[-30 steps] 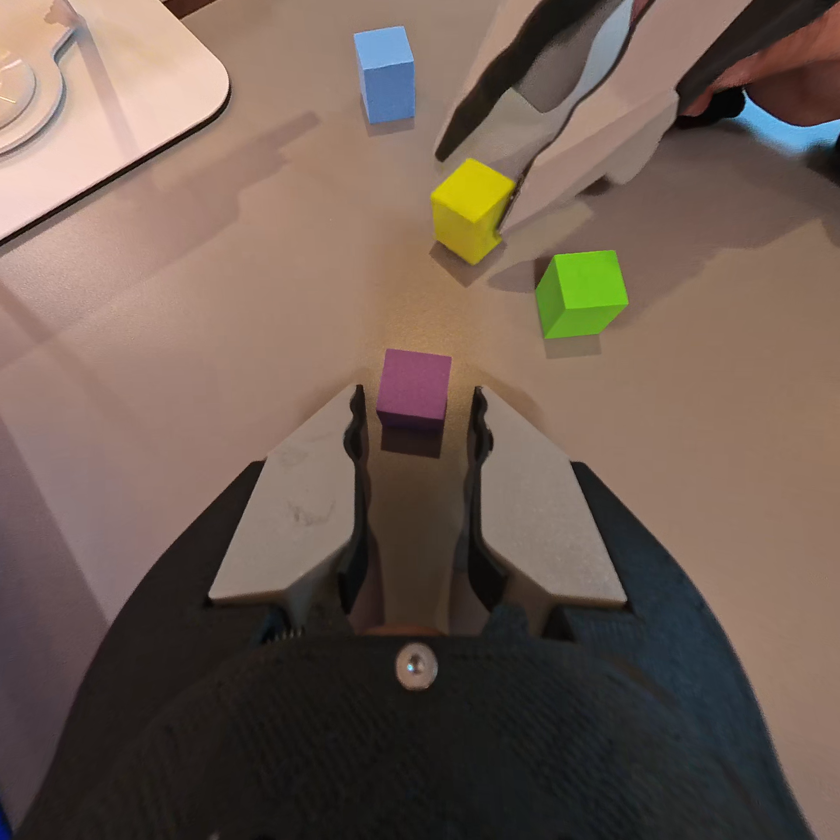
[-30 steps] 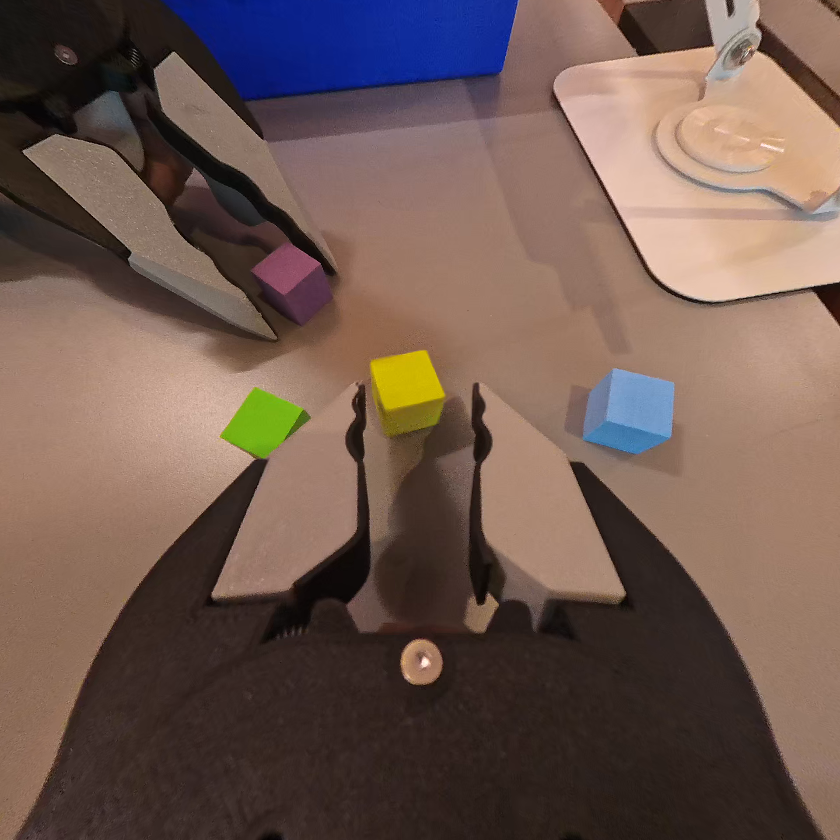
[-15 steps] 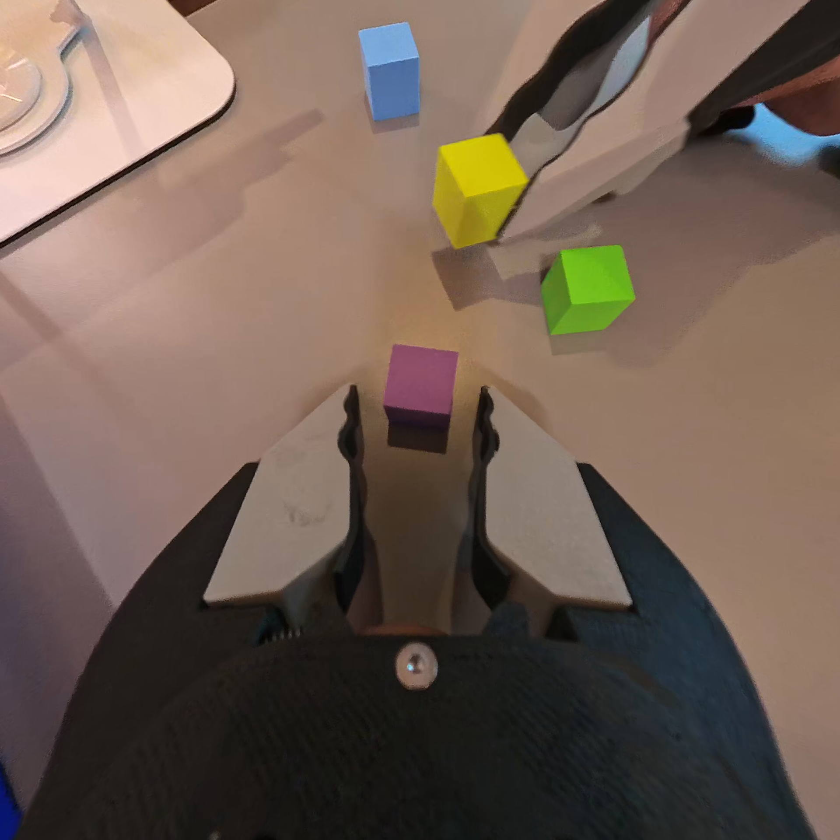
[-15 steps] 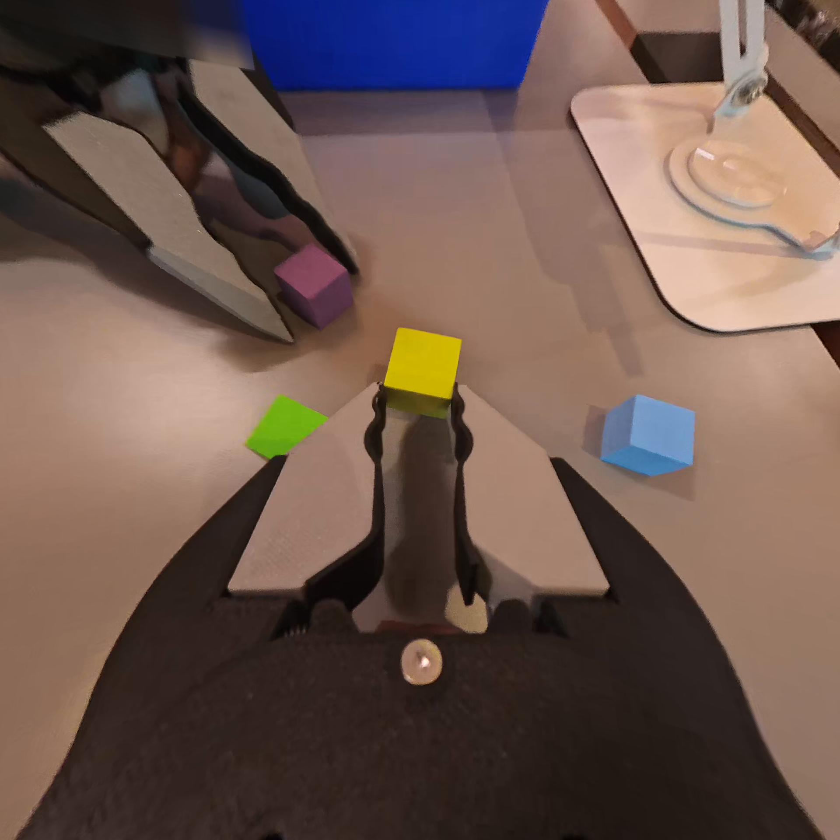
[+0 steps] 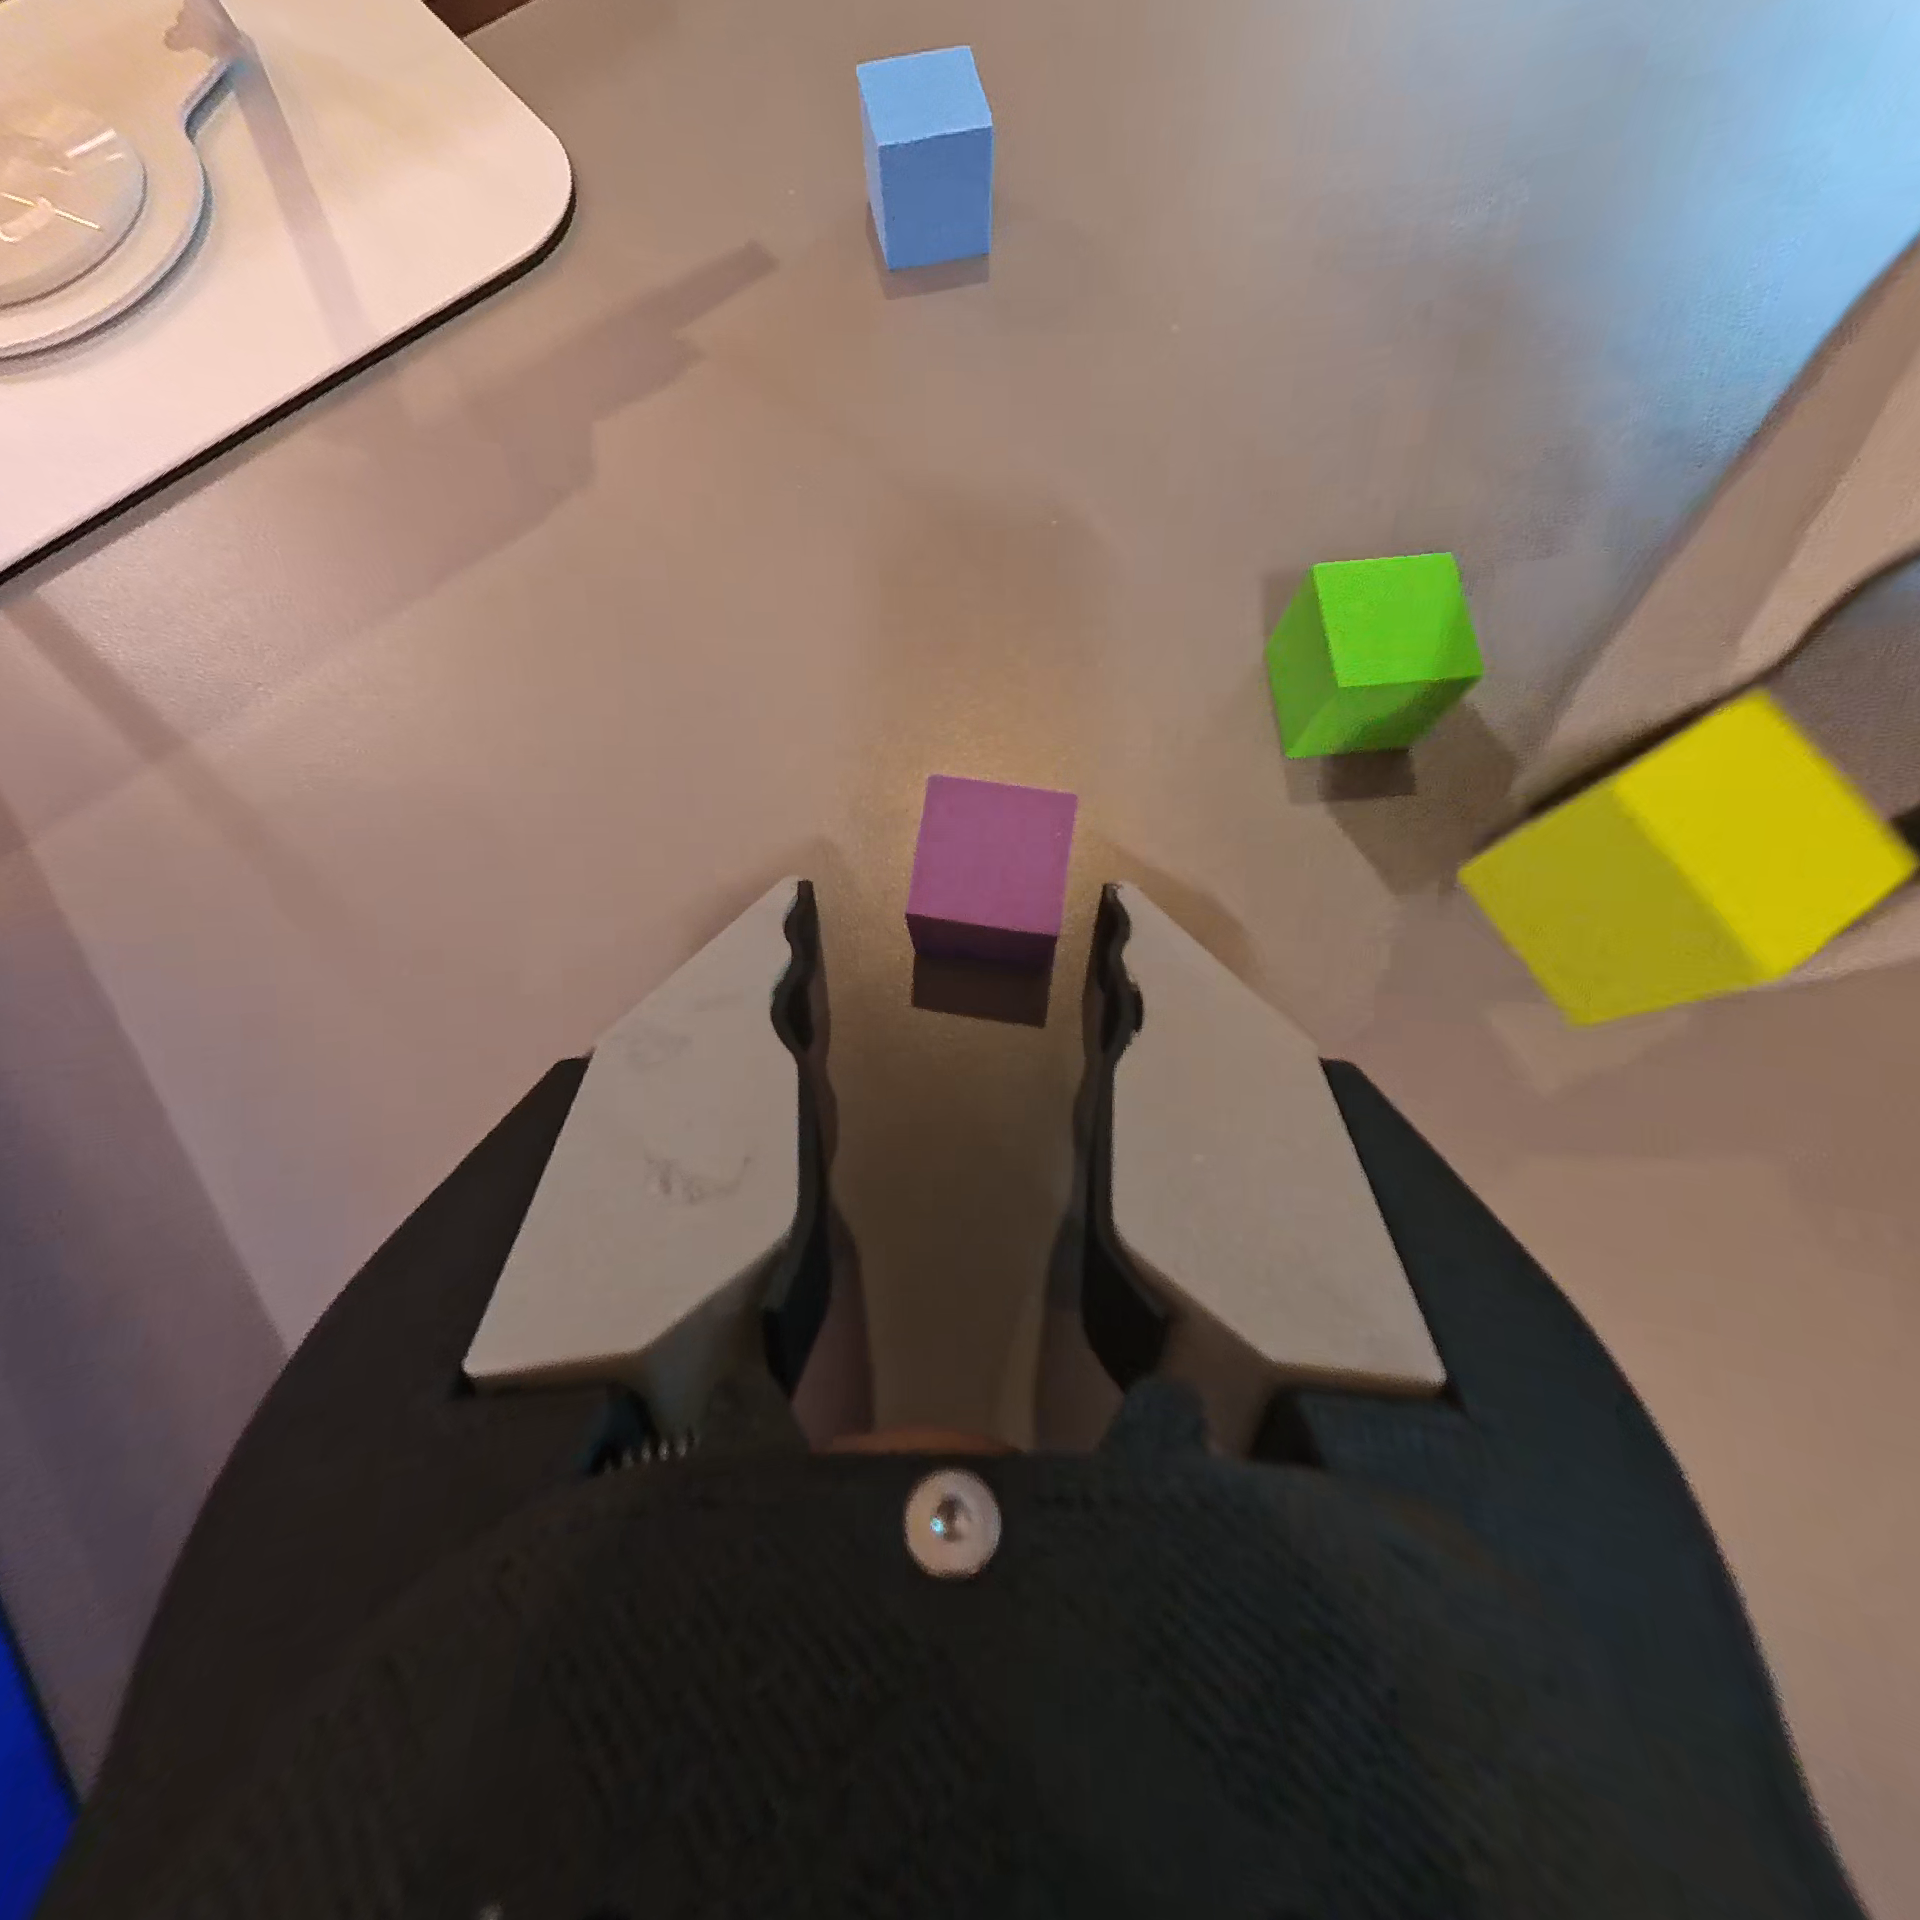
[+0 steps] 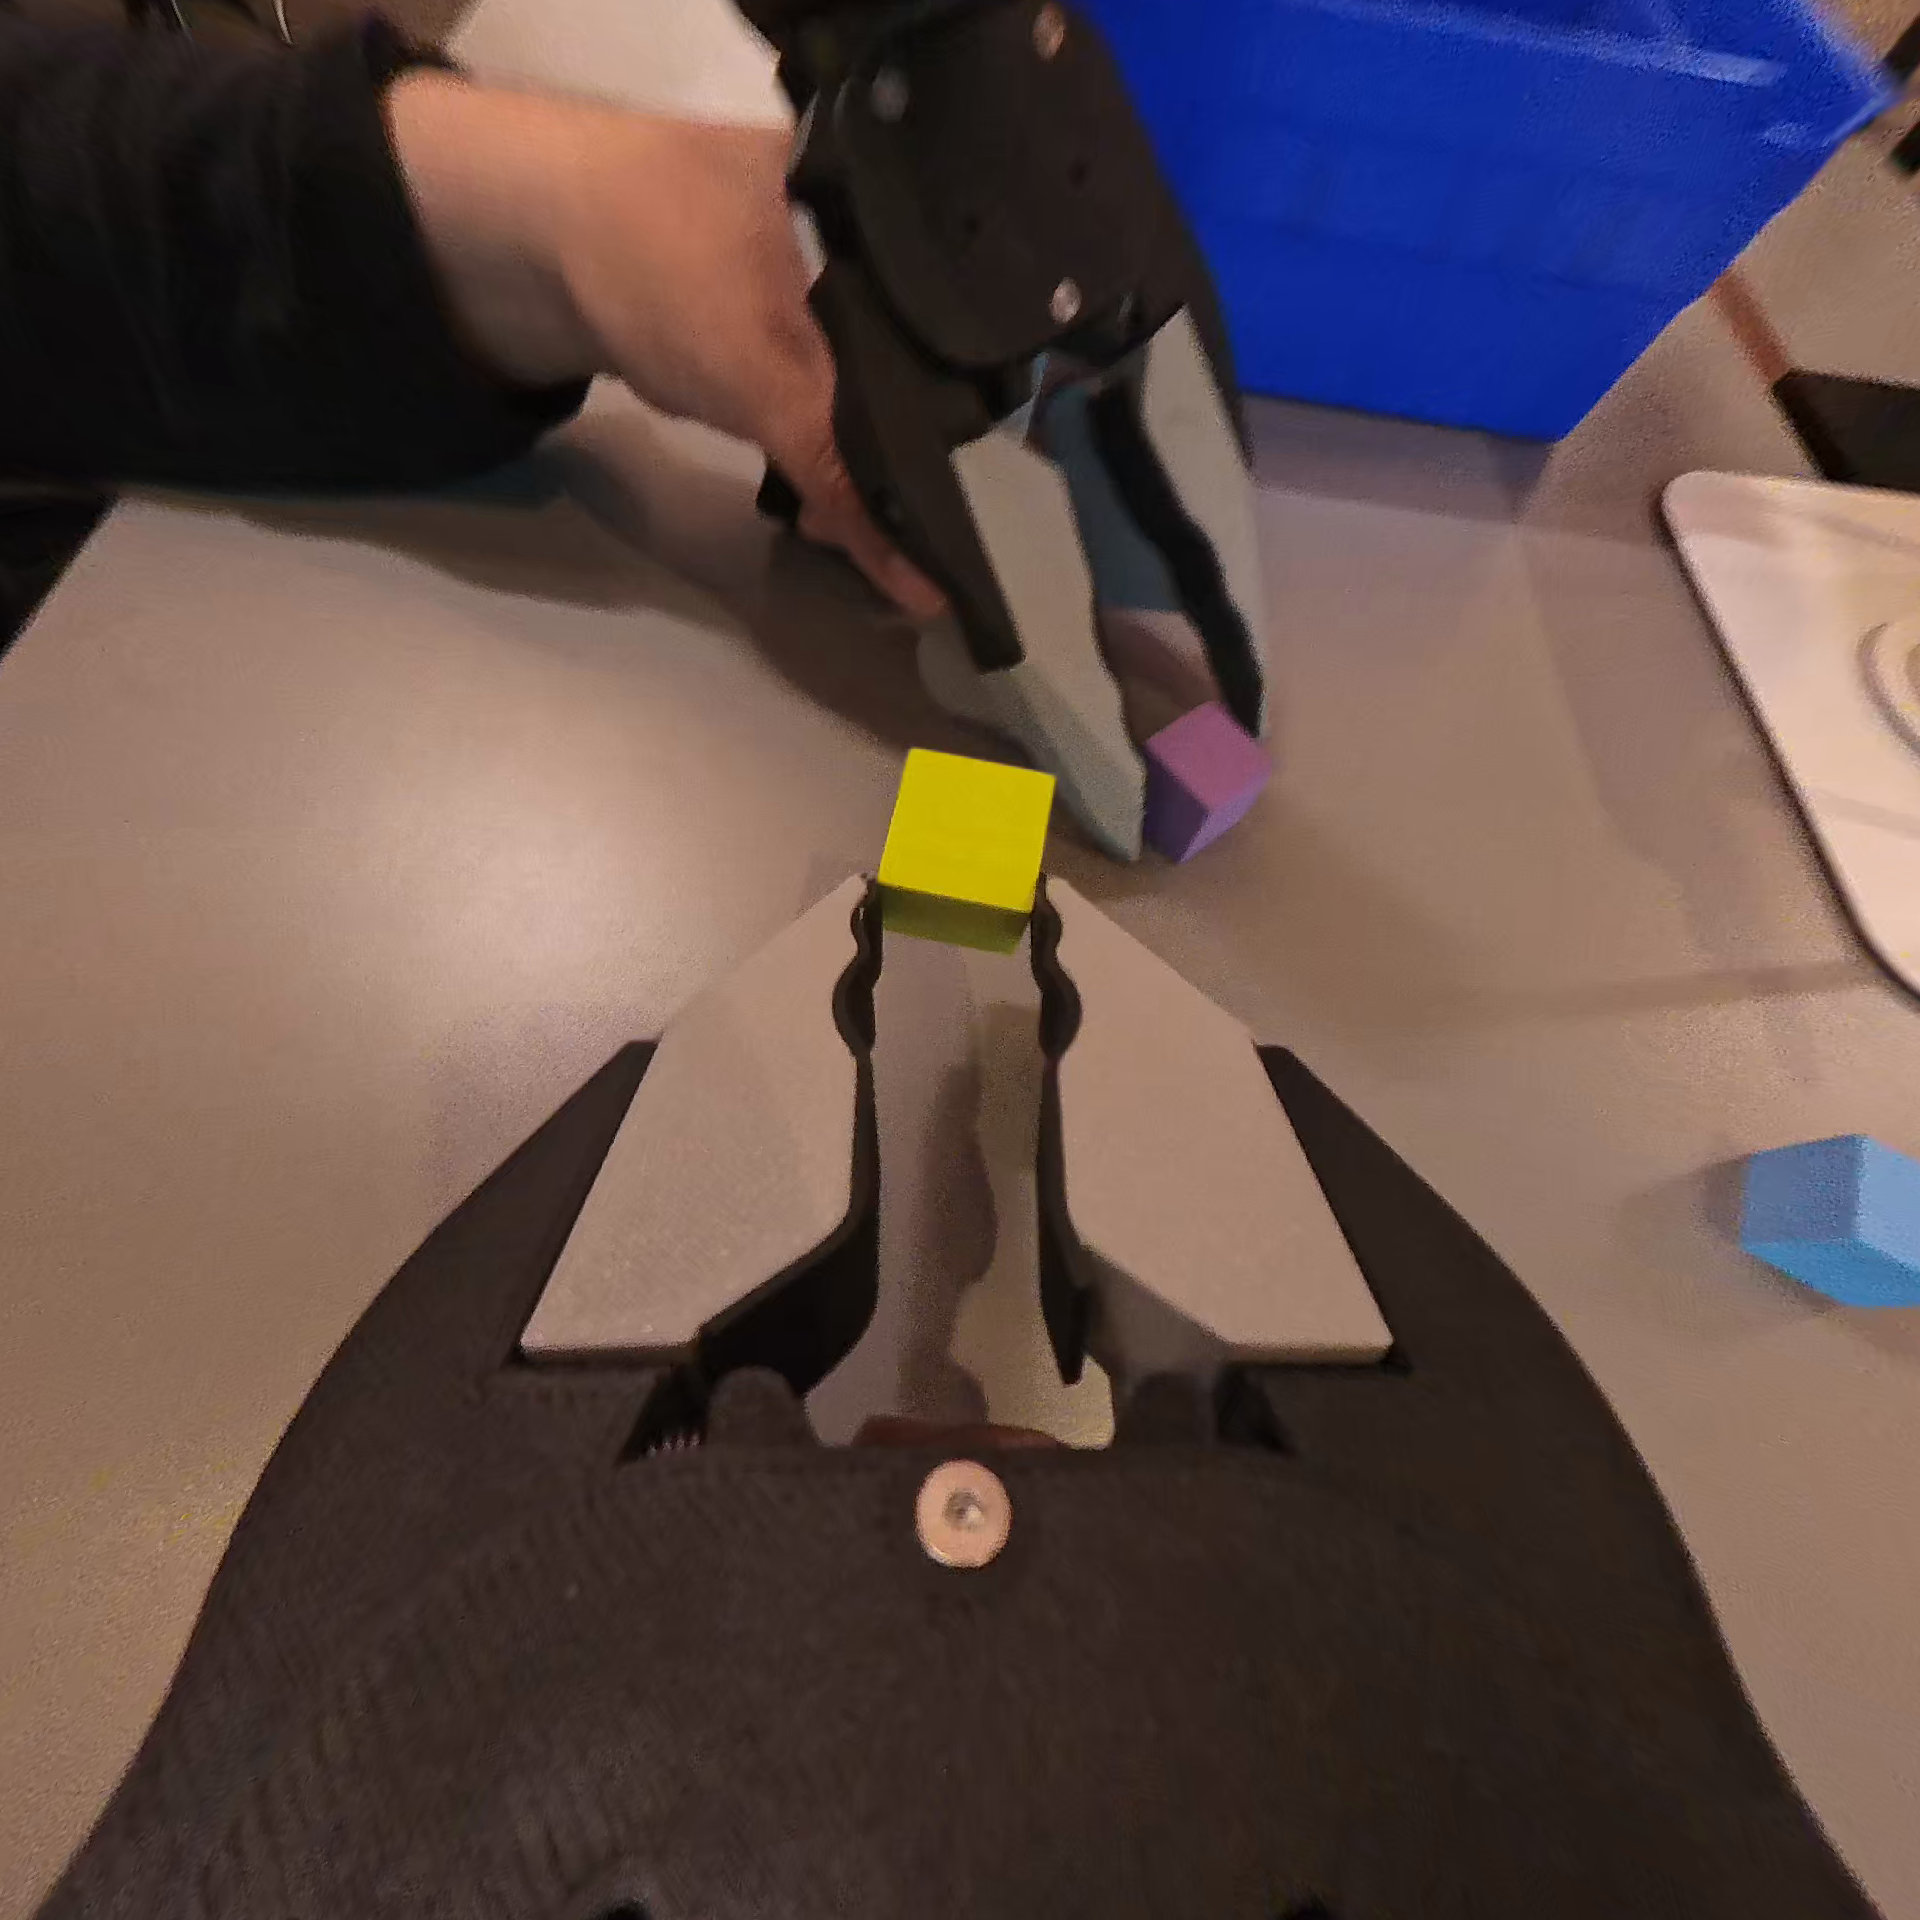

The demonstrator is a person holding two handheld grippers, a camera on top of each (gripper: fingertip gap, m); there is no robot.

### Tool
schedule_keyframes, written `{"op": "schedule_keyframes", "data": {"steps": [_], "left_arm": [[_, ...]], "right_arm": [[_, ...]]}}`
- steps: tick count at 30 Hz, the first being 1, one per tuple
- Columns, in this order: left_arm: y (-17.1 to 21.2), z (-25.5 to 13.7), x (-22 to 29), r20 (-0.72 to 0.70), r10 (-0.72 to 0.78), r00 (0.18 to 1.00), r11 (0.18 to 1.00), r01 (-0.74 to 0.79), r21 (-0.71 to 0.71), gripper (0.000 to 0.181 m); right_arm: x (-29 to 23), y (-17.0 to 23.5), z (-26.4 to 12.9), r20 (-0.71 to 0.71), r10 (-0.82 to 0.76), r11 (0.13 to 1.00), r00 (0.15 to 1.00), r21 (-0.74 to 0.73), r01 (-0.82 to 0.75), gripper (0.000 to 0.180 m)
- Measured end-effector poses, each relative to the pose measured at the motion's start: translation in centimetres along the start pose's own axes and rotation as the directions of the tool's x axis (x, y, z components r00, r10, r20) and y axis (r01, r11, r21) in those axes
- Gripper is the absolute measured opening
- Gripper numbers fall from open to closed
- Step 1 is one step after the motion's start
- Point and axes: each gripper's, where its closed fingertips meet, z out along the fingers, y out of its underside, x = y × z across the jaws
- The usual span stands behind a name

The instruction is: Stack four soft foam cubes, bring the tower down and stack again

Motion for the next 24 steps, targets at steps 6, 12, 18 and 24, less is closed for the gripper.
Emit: {"op": "schedule_keyframes", "data": {"steps": [6,12,18,24], "left_arm": [[0.0,0.0,0.0,0.001,-0.004,1.0,1.0,0.004,0.001,0.052],[0.0,0.0,0.0,-0.008,-0.013,1.0,1.0,0.013,-0.001,0.051],[0.0,0.0,0.1,-0.007,-0.01,1.0,1.0,0.01,0.0,0.051],[0.0,0.0,0.1,-0.009,-0.011,1.0,1.0,0.011,0.0,0.051]], "right_arm": [[0.0,3.9,1.3,-0.022,0.024,0.986,0.999,-0.163,-0.027,0.026],[1.0,4.7,0.5,-0.048,0.022,0.984,0.999,-0.175,-0.03,0.027],[1.3,4.7,0.2,-0.042,0.069,0.985,0.997,-0.156,-0.074,0.044],[1.5,3.4,-1.8,-0.006,0.128,0.991,0.992,-0.047,-0.128,0.045]]}}
